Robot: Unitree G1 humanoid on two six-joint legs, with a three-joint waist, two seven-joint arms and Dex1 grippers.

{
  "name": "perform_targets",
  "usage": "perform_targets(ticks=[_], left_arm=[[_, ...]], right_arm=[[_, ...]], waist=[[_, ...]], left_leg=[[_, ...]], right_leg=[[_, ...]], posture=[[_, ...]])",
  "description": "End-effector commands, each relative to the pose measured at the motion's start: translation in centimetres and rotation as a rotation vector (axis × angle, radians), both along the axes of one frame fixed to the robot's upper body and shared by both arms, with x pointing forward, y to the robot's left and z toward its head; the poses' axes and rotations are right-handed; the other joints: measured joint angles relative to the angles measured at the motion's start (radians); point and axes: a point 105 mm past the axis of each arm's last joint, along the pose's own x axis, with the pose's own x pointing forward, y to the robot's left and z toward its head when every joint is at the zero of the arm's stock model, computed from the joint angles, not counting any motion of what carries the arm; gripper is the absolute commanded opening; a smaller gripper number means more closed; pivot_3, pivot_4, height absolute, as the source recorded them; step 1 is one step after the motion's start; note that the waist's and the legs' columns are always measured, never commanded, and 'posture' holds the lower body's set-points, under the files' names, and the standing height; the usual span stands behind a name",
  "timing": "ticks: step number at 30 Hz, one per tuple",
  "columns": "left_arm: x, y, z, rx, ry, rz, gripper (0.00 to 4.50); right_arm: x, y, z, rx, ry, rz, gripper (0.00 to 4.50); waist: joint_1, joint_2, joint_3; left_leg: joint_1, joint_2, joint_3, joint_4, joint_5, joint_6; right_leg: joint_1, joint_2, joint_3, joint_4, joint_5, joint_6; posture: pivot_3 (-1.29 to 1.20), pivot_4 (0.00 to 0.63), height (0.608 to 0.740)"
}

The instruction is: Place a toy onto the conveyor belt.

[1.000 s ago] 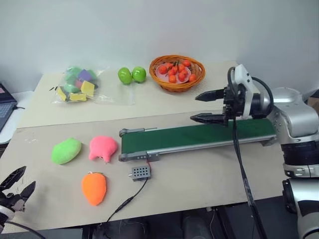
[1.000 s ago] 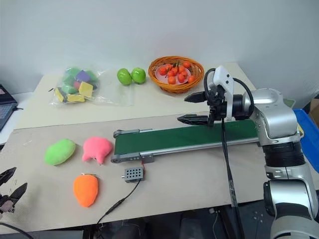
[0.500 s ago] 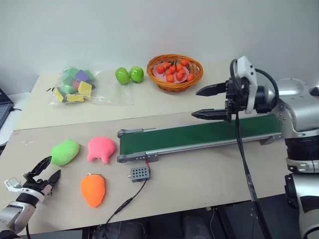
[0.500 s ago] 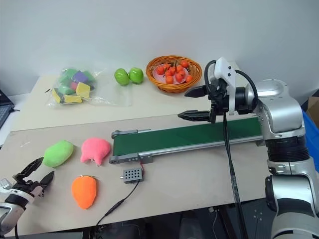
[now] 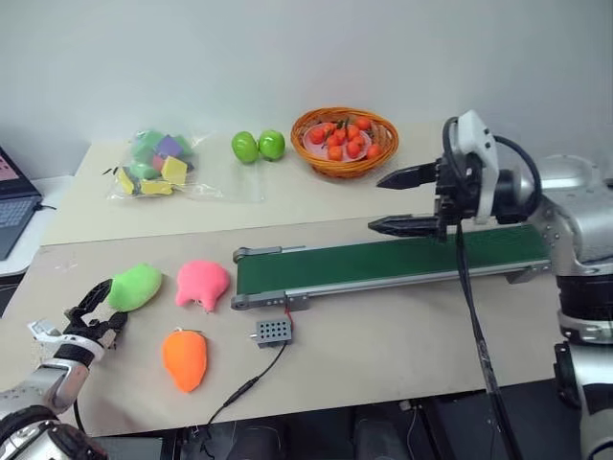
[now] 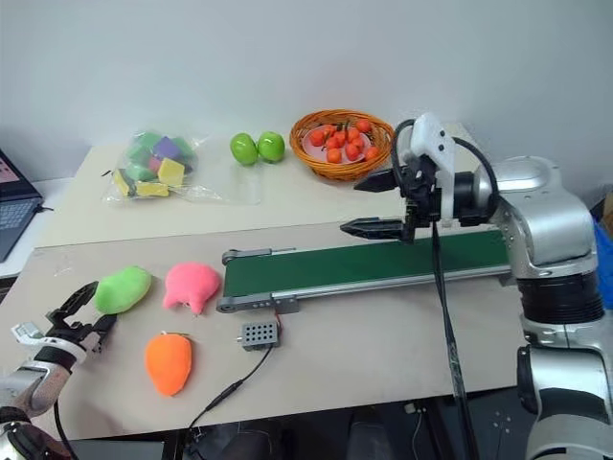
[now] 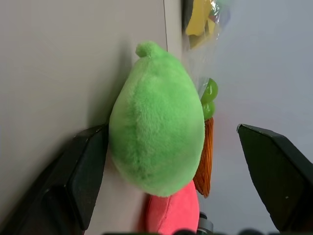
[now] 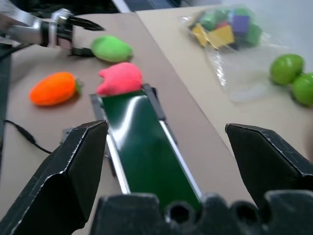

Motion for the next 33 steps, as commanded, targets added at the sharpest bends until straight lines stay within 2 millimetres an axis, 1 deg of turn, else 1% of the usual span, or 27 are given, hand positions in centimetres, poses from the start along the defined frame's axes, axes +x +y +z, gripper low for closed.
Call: perform_targets(ticks=[1,3,5,12,14,15,17,20,23,24,25,27,29,30,32,33], left_arm=[[0.1,-0.5,-1.1,0.001,0.038,-0.01,4.43],[0.2,-0.6,-1.2,0.003,0.039,-0.011,4.43],[0.3,-0.7,-1.2,0.003,0.038,-0.011,4.43],[0.6,-0.6,-1.1,0.002,0.03,-0.004,4.43],[0.6,-0.7,-1.4,0.0,0.041,0.0,3.91],[0.5,-0.8,-1.4,-0.004,0.039,-0.005,3.76],[0.4,-1.0,-1.4,-0.013,0.022,-0.013,2.97],[0.4,-0.8,-1.0,-0.018,0.0,-0.003,2.0],[0.2,-0.4,-0.7,-0.012,-0.012,0.011,0.93],[0.3,-0.3,-0.2,-0.006,-0.028,0.01,0.63],[0.3,-0.2,0.4,0.004,-0.049,0.004,0.63],[0.7,-0.3,2.2,0.094,-0.096,-0.032,0.63],[1.3,-0.7,5.7,0.294,-0.185,-0.071,0.63],[1.5,-0.9,7.4,0.357,-0.229,-0.074,0.63],[1.7,-1.1,9.6,0.447,-0.276,-0.06,0.63],[1.8,-1.1,10.3,0.483,-0.286,-0.048,0.63]], right_arm=[[-1.1,2.4,0.1,0.02,-0.025,0.067,4.5],[-1.1,3.4,-0.7,0.003,-0.021,0.091,4.5],[-0.9,3.9,-1.1,-0.006,-0.022,0.096,4.5],[-0.1,4.4,-2.6,-0.05,-0.031,0.105,4.5],[0.1,4.7,-2.9,-0.062,-0.034,0.111,4.5],[0.1,4.9,-3.1,-0.067,-0.035,0.117,4.5],[0.2,5.2,-3.4,-0.071,-0.035,0.123,4.5],[0.5,5.3,-3.8,-0.076,-0.032,0.125,4.5],[0.7,5.4,-4.3,-0.082,-0.027,0.128,4.5],[0.7,5.5,-4.4,-0.084,-0.027,0.129,4.5],[0.8,5.5,-4.6,-0.086,-0.026,0.13,4.5],[0.9,5.5,-4.8,-0.087,-0.023,0.131,4.5],[1.2,5.4,-5.0,-0.09,-0.022,0.127,4.5],[1.3,5.4,-5.1,-0.091,-0.022,0.124,4.5],[1.5,5.3,-5.2,-0.092,-0.024,0.12,4.5],[1.5,5.2,-5.2,-0.092,-0.024,0.119,4.5]], waist=[[-0.001,0.0,0.0],[0.0,0.0,0.0],[0.001,0.0,0.0],[0.002,0.001,0.0],[0.001,0.001,-0.001],[0.0,0.001,-0.001],[-0.001,0.001,-0.001],[-0.003,0.001,-0.001],[-0.003,0.001,-0.001],[-0.003,0.001,-0.001],[-0.003,0.001,-0.001],[-0.007,0.001,-0.001],[-0.009,-0.001,-0.001],[-0.009,-0.003,-0.001],[-0.009,-0.004,-0.002],[-0.01,-0.004,-0.002]], left_leg=[[0.0,0.0,0.0,0.0,0.0,0.0],[0.0,0.0,0.0,0.0,0.0,0.0],[0.0,0.0,0.0,0.0,0.0,0.0],[0.0,-0.001,0.0,0.001,0.0,0.0],[0.0,-0.001,0.0,0.001,0.0,0.0],[0.0,-0.001,0.0,0.001,0.0,-0.001],[0.0,-0.001,0.0,0.001,0.0,-0.001],[0.0,-0.001,0.0,0.001,0.0,0.0],[0.0,-0.001,-0.001,0.0,0.0,0.0],[0.0,-0.001,-0.001,0.0,0.0,0.0],[0.0,-0.001,-0.001,0.0,0.0,0.0],[0.0,0.0,-0.001,0.0,0.0,0.0],[0.0,0.0,-0.001,0.001,0.0,0.0],[0.0,0.001,-0.001,0.001,0.0,0.0],[-0.001,0.002,-0.001,0.001,0.0,0.0],[-0.001,0.002,-0.001,0.0,0.0,0.0]], right_leg=[[0.0,0.0,0.0,0.0,0.0,0.0],[0.0,0.0,0.0,0.0,0.0,0.0],[0.0,0.0,0.0,0.0,0.0,0.0],[0.0,0.0,0.0,0.001,0.0,0.0],[0.0,0.0,0.0,0.001,0.0,0.0],[0.0,0.0,0.0,0.001,0.0,0.0],[0.0,0.0,0.0,0.001,0.0,0.0],[0.0,0.0,0.0,0.001,0.0,0.0],[0.0,0.0,-0.001,0.001,0.0,0.0],[0.0,0.0,-0.001,0.0,0.0,0.0],[0.0,0.0,-0.001,0.0,0.0,0.0],[0.0,0.001,-0.001,0.0,0.0,0.0],[0.0,0.001,-0.001,0.0,0.0,0.0],[0.0,0.001,-0.001,0.0,0.001,-0.001],[0.0,0.002,-0.001,0.0,0.001,-0.001],[0.0,0.002,-0.001,0.0,0.001,-0.001]], posture=[[0.0,0.15,0.74],[0.0,0.15,0.74],[0.0,0.15,0.74],[0.0,0.15,0.74],[0.0,0.15,0.74],[0.0,0.15,0.74],[0.0,0.15,0.74],[0.0,0.15,0.74],[0.0,0.15,0.74],[0.0,0.15,0.74],[0.0,0.15,0.74],[0.0,0.15,0.74],[0.0,0.15,0.74],[0.0,0.15,0.74],[0.0,0.15,0.74],[0.0,0.15,0.74]])
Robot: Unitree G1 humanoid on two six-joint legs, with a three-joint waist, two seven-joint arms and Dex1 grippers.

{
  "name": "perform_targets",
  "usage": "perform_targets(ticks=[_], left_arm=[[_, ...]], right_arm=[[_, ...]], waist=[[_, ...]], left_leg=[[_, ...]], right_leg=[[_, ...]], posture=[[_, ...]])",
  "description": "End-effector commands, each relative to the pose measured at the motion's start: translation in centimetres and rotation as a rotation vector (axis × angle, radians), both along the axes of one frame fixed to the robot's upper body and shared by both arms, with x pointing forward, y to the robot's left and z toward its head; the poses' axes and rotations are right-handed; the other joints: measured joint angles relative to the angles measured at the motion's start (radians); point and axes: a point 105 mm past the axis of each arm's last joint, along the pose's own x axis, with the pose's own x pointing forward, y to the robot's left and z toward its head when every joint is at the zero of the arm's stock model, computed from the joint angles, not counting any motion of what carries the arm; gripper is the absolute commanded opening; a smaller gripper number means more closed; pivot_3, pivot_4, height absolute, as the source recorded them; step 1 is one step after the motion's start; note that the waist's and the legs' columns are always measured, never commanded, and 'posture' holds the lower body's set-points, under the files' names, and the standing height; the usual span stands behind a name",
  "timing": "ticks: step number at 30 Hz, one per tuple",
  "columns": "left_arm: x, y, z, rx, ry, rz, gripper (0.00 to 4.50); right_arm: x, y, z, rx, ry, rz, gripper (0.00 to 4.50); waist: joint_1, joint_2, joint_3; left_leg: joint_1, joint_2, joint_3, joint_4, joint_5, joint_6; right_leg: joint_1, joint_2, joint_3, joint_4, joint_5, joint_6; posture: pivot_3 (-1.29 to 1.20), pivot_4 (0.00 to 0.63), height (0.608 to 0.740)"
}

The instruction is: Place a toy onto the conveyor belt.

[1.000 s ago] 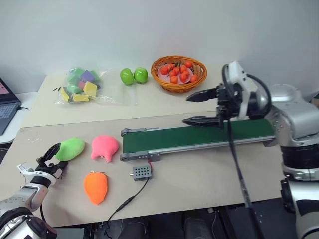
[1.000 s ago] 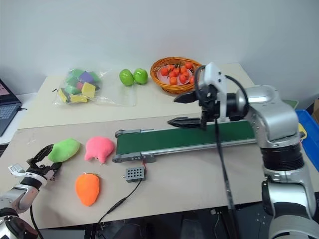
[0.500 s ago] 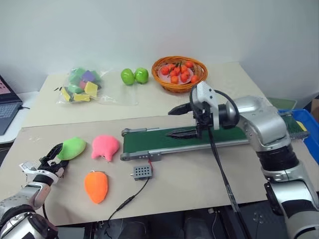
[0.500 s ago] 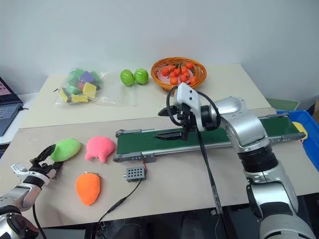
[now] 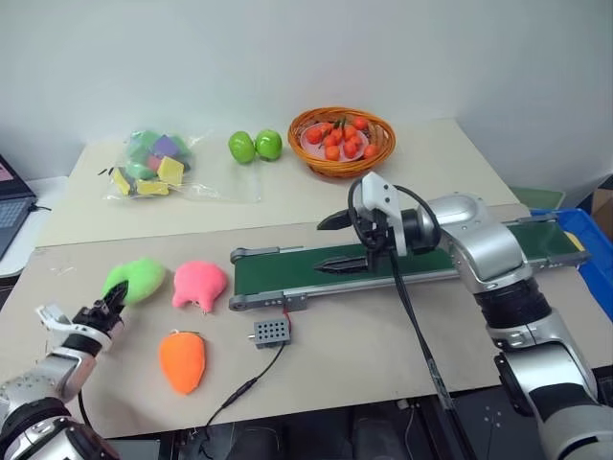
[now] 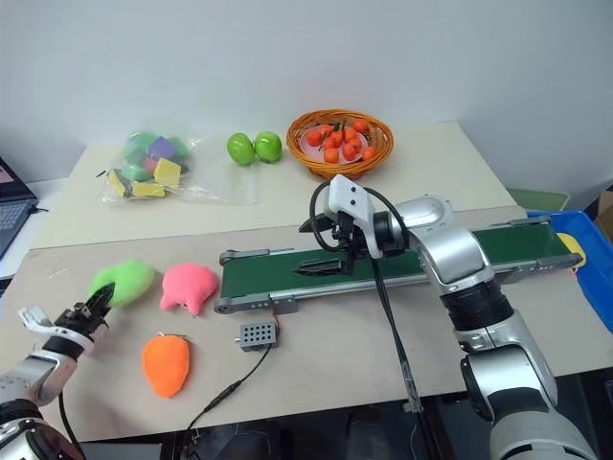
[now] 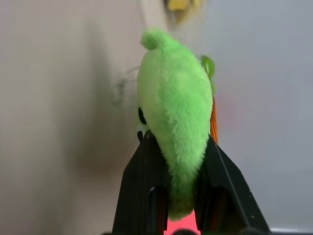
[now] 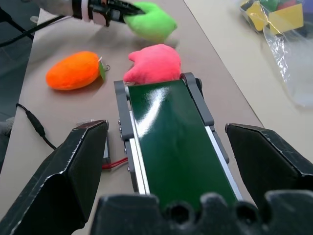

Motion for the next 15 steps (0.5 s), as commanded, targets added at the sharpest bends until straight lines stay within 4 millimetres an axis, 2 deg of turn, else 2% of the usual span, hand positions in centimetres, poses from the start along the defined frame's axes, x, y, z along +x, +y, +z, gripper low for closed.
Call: perform_targets(ticks=[1,4,7,9,11,15], left_arm=[[1.1,0.0,6.6,0.292,-0.153,0.062,0.63],[2.2,-1.4,11.4,0.519,-0.246,0.119,0.63],[2.9,-3.9,14.4,0.667,-0.312,0.079,0.63],[3.7,-6.3,14.8,0.987,-0.298,0.034,0.63],[4.1,-8.3,14.4,1.295,-0.292,-0.016,0.63],[3.7,-12.3,12.6,1.655,-0.4,-0.132,0.63]], right_arm=[[0.1,0.2,1.0,0.014,-0.053,0.019,4.5],[0.2,0.2,0.8,0.015,-0.052,0.019,4.5],[0.2,0.2,0.6,0.014,-0.051,0.023,4.5],[0.3,0.1,0.5,0.012,-0.052,0.021,4.5],[0.4,0.0,0.4,0.008,-0.054,0.016,4.5],[0.6,-0.9,0.0,-0.007,-0.048,-0.012,4.5]], waist=[[-0.001,0.0,0.0],[0.0,-0.001,0.0],[0.001,-0.001,0.0],[0.0,-0.001,0.0],[-0.007,-0.001,0.0],[-0.02,-0.001,0.0]], left_leg=[[0.0,0.0,0.0,0.0,0.0,0.0],[-0.001,0.0,0.0,-0.001,0.0,0.0],[-0.001,0.0,0.0,-0.001,0.0,0.0],[-0.001,0.0,0.0,-0.001,0.0,0.0],[-0.001,-0.001,0.0,-0.001,0.0,0.0],[-0.001,-0.001,0.001,-0.003,0.0,0.0]], right_leg=[[0.0,0.0,0.0,0.0,0.0,0.0],[0.0,0.0,-0.001,-0.001,0.0,0.0],[0.0,0.0,-0.001,-0.002,0.0,0.0],[0.001,0.0,-0.001,-0.002,0.0,0.0],[0.0,0.0,-0.001,-0.002,0.0,0.0],[0.0,0.0,0.0,-0.002,0.0,0.0]], posture=[[0.0,0.15,0.74],[0.0,0.15,0.74],[0.0,0.15,0.74],[0.0,0.15,0.74],[0.0,0.15,0.74],[0.0,0.15,0.74]])
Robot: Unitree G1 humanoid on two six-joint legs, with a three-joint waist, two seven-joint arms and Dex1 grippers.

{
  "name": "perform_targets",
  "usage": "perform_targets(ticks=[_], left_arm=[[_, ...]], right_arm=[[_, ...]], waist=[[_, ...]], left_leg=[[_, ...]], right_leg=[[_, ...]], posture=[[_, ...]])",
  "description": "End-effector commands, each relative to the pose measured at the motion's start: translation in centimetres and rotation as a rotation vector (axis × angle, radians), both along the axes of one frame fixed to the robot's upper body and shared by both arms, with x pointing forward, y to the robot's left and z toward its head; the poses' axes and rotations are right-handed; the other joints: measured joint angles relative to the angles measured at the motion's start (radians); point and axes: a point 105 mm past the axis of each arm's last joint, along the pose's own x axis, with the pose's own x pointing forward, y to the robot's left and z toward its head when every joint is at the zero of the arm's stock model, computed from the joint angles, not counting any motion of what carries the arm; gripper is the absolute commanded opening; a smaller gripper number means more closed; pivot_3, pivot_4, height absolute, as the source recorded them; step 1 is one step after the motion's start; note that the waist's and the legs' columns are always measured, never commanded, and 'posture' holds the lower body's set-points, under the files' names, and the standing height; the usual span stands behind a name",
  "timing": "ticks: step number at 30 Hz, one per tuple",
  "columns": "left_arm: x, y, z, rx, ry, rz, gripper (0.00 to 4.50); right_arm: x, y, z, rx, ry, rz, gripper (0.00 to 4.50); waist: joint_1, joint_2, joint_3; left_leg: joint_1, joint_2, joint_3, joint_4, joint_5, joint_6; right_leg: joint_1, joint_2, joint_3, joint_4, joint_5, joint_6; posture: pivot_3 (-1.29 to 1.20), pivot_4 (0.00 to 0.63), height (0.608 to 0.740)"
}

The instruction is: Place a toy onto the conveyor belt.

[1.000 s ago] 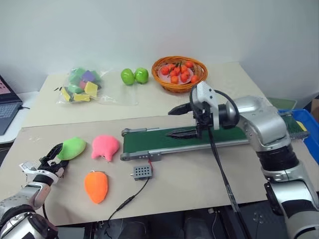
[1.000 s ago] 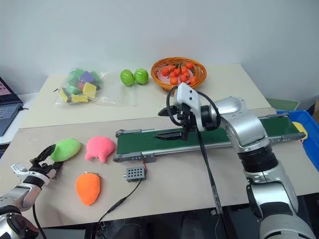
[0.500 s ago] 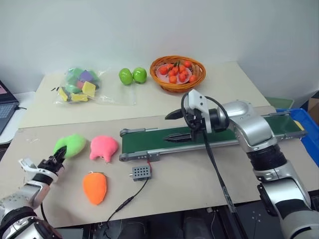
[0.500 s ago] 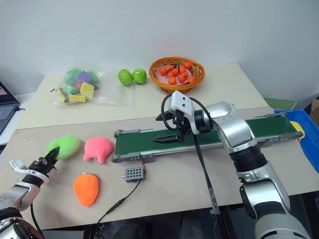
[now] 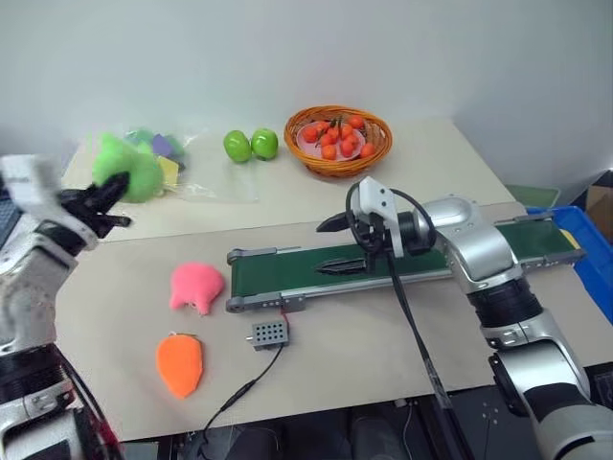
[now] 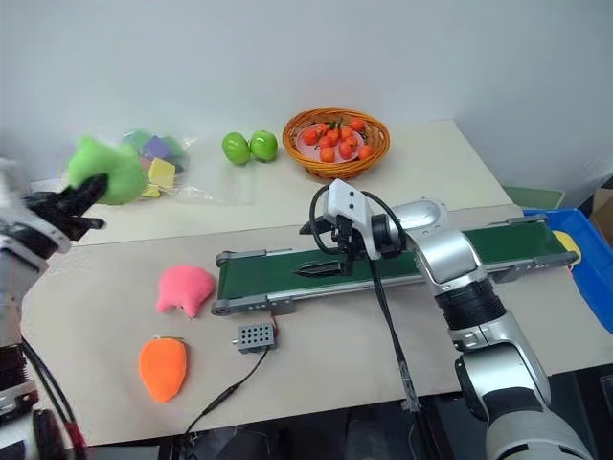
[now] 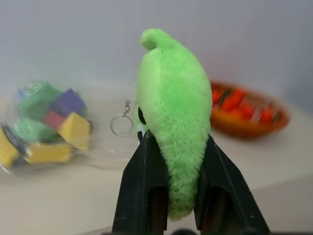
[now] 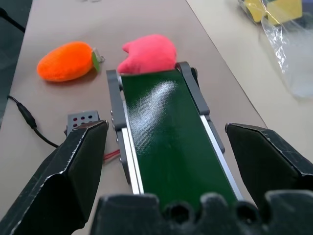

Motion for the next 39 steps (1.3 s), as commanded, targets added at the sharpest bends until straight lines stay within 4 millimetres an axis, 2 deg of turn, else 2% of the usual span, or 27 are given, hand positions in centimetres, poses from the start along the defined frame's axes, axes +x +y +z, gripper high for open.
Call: perform_targets(ticks=[1,3,6,9,11,17,26,38,39], left_arm=[[-0.8,-3.9,-0.3,0.396,-0.135,-0.109,0.63],[-1.2,-5.1,-0.4,0.528,-0.206,-0.153,0.63],[-2.1,-8.0,-1.2,0.831,-0.353,-0.274,0.63],[-3.3,-10.3,-4.1,1.113,-0.461,-0.434,0.63],[-3.9,-11.2,-6.1,1.218,-0.519,-0.515,0.63],[-3.7,-12.0,-7.8,1.286,-0.632,-0.555,0.63],[-1.9,-12.8,-8.0,1.298,-0.712,-0.542,0.63],[-2.5,-12.7,-9.8,1.239,-0.632,-0.631,0.63],[-2.5,-12.7,-10.1,1.23,-0.61,-0.641,0.9]], right_arm=[[0.0,-1.1,0.6,0.0,-0.038,-0.016,4.5],[0.0,-1.5,0.6,-0.003,-0.037,-0.028,4.5],[0.1,-1.9,0.6,-0.004,-0.038,-0.046,4.5],[0.2,-1.7,0.6,0.0,-0.042,-0.051,4.5],[0.1,-1.4,0.7,0.008,-0.044,-0.046,4.5],[-0.3,-0.7,1.2,0.029,-0.05,-0.03,4.5],[-0.7,-1.0,1.6,0.037,-0.062,-0.054,4.5],[-0.8,-1.5,1.4,0.032,-0.06,-0.08,4.5],[-0.8,-1.5,1.4,0.033,-0.061,-0.081,4.5]], waist=[[-0.003,0.0,0.0],[-0.003,0.0,0.0],[-0.001,0.0,0.001],[0.001,0.0,0.001],[0.002,0.001,0.001],[0.004,0.001,0.001],[0.015,0.001,0.001],[0.017,0.001,0.001],[0.017,0.001,0.001]], left_leg=[[0.0,0.0,0.0,0.0,0.0,0.0],[0.0,0.001,0.0,0.0,0.0,0.0],[-0.001,0.001,0.0,0.0,0.0,0.0],[0.0,0.001,0.001,-0.001,0.0,0.0],[0.0,0.0,0.001,-0.001,0.0,0.0],[0.0,0.0,0.001,-0.002,0.0,0.001],[0.0,-0.002,0.001,-0.001,0.0,0.001],[0.0,-0.002,0.001,-0.001,0.0,0.001],[0.0,-0.002,0.001,-0.001,0.0,0.001]], right_leg=[[0.0,0.0,0.0,0.0,0.0,0.0],[-0.001,0.0,0.0,-0.001,0.0,0.0],[-0.001,0.001,-0.001,-0.001,0.0,0.0],[0.0,0.0,0.0,-0.002,0.0,0.0],[-0.001,0.0,0.0,-0.002,0.0,0.0],[-0.001,0.001,0.0,-0.001,0.0,0.0],[-0.001,0.0,-0.001,0.0,0.0,0.0],[-0.001,0.0,-0.001,0.0,0.0,0.0],[-0.001,0.0,-0.001,0.0,0.0,0.0]], posture=[[0.0,0.15,0.74],[0.0,0.15,0.74],[0.0,0.15,0.74],[0.0,0.15,0.74],[0.0,0.15,0.74],[0.0,0.15,0.74],[0.0,0.15,0.74],[0.0,0.15,0.74],[0.0,0.15,0.74]])
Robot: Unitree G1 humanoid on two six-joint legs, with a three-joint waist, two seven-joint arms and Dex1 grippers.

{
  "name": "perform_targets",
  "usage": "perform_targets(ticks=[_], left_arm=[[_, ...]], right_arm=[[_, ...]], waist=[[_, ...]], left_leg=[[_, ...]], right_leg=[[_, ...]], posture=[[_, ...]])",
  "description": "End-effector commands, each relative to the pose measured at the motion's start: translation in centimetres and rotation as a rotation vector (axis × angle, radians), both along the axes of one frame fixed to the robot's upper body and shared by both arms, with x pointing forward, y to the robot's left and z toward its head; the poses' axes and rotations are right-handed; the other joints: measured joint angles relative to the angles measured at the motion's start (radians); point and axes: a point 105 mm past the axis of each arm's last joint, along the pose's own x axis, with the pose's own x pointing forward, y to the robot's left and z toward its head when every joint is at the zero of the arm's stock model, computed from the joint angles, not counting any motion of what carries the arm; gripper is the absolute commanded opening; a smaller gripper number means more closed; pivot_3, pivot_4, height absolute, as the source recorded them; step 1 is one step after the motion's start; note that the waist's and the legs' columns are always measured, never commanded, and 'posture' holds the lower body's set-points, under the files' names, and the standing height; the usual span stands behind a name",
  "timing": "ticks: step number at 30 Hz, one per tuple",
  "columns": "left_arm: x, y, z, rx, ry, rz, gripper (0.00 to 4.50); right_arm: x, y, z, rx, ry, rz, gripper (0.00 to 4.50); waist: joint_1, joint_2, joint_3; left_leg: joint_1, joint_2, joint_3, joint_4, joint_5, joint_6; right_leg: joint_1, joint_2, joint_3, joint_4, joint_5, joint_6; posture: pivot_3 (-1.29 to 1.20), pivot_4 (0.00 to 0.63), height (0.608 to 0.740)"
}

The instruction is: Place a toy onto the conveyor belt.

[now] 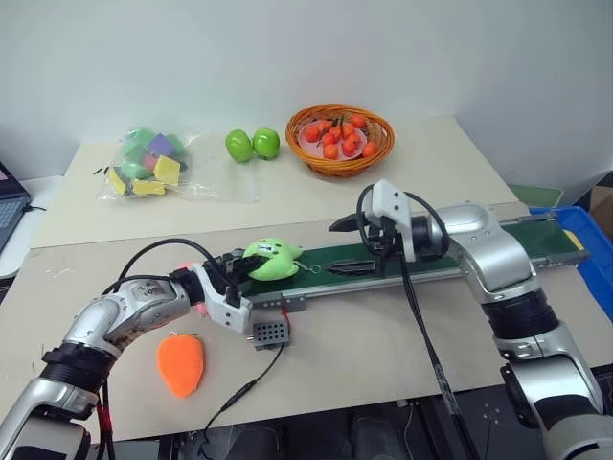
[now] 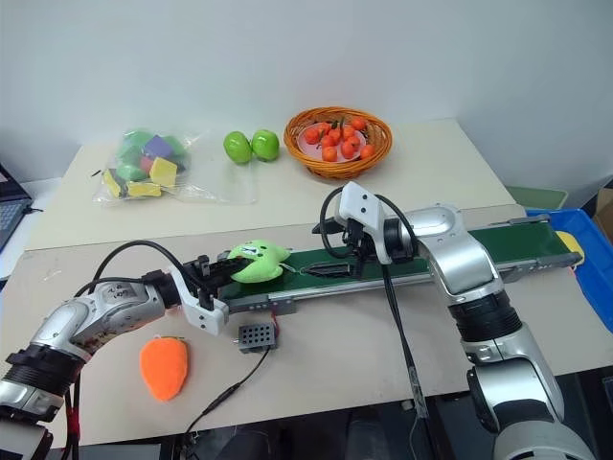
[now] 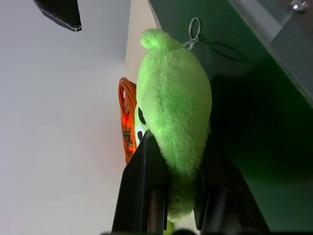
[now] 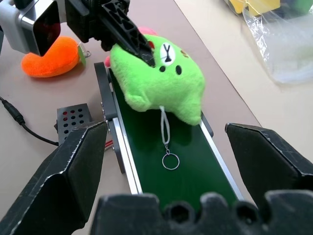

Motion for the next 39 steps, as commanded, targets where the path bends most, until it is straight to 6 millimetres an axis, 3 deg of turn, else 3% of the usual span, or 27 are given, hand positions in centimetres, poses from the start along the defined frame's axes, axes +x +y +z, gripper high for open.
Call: perform_targets(ticks=[1,6,8,10,15,18,22,27,31,36,39], left_arm=[[-0.1,0.2,-0.2,-0.009,0.034,0.007,1.2],[0.0,0.4,-0.2,-0.003,0.035,0.012,2.91],[0.1,0.4,0.5,-0.024,0.026,0.01,3.78],[0.1,0.3,1.5,-0.058,0.015,0.01,4.37],[-0.6,0.9,4.7,-0.201,0.092,0.031,4.45],[-1.2,2.0,4.8,-0.263,0.242,0.082,4.45],[0.0,4.5,5.2,-0.503,0.54,0.285,4.45],[0.5,4.6,6.5,-0.794,0.862,0.377,4.45],[-1.1,3.2,7.9,-0.807,1.046,0.333,4.45],[-2.5,1.7,8.1,-0.761,1.141,0.289,4.45],[-2.2,1.7,8.0,-0.727,1.161,0.287,4.45]], right_arm=[[-0.3,0.0,1.4,0.027,-0.046,0.006,4.5],[-0.3,0.1,1.5,0.028,-0.048,0.008,4.5],[-0.2,0.1,1.5,0.026,-0.048,0.008,4.5],[-0.2,0.0,1.5,0.024,-0.047,0.007,4.5],[0.0,-1.0,1.9,0.017,-0.049,-0.01,4.5],[0.2,-2.5,2.3,-0.003,-0.058,-0.038,4.5],[0.3,-4.9,2.8,-0.055,-0.07,-0.088,4.5],[-0.1,-7.4,4.4,-0.081,-0.084,-0.127,4.5],[-0.6,-9.4,6.2,-0.081,-0.101,-0.184,4.5],[-2.0,-9.2,7.2,-0.001,-0.043,-0.165,4.5],[-2.5,-8.7,7.9,0.054,-0.029,-0.143,4.5]], waist=[[0.0,0.0,0.0],[0.0,0.0,0.0],[0.001,0.0,0.0],[0.0,0.0,0.0],[0.0,0.0,0.0],[-0.002,0.0,0.0],[0.001,0.001,0.001],[0.001,0.001,0.001],[0.001,0.001,0.003],[-0.001,0.001,0.003],[0.001,0.001,0.003]], left_leg=[[0.0,0.0,0.0,0.0,0.0,0.0],[0.0,0.0,0.0,0.0,0.0,0.0],[0.0,0.0,0.0,0.0,0.0,0.0],[0.0,0.0,0.0,0.0,0.0,0.0],[0.0,0.001,0.0,0.0,0.0,0.0],[0.0,0.002,0.0,0.0,0.0,0.001],[0.0,0.002,0.0,0.001,-0.001,0.001],[0.0,0.001,0.0,0.002,-0.001,0.002],[-0.002,0.002,0.0,0.002,-0.001,0.002],[0.0,0.004,0.001,0.002,-0.001,0.002],[0.0,0.004,0.002,0.002,-0.001,0.002]], right_leg=[[0.0,0.0,0.0,0.0,0.0,0.0],[0.0,0.0,0.0,0.0,0.0,0.0],[0.0,0.0,0.0,0.0,0.0,0.0],[0.0,0.0,0.0,0.0,0.0,0.0],[0.0,0.0,0.0,0.0,0.0,0.0],[0.0,0.0,0.0,0.0,0.0,0.0],[0.0,0.0,0.0,0.001,0.0,0.0],[0.001,0.001,0.0,0.0,0.0,0.0],[0.0,0.001,0.0,0.0,0.0,0.0],[0.001,0.001,0.0,0.0,0.0,0.0],[0.001,0.001,0.001,-0.001,0.0,0.0]], posture=[[0.0,0.15,0.74],[0.0,0.15,0.74],[0.0,0.15,0.74],[0.0,0.15,0.74],[0.0,0.15,0.74],[0.0,0.15,0.74],[0.0,0.15,0.74],[0.0,0.15,0.74],[0.0,0.15,0.74],[0.0,0.15,0.74],[0.0,0.15,0.74]])
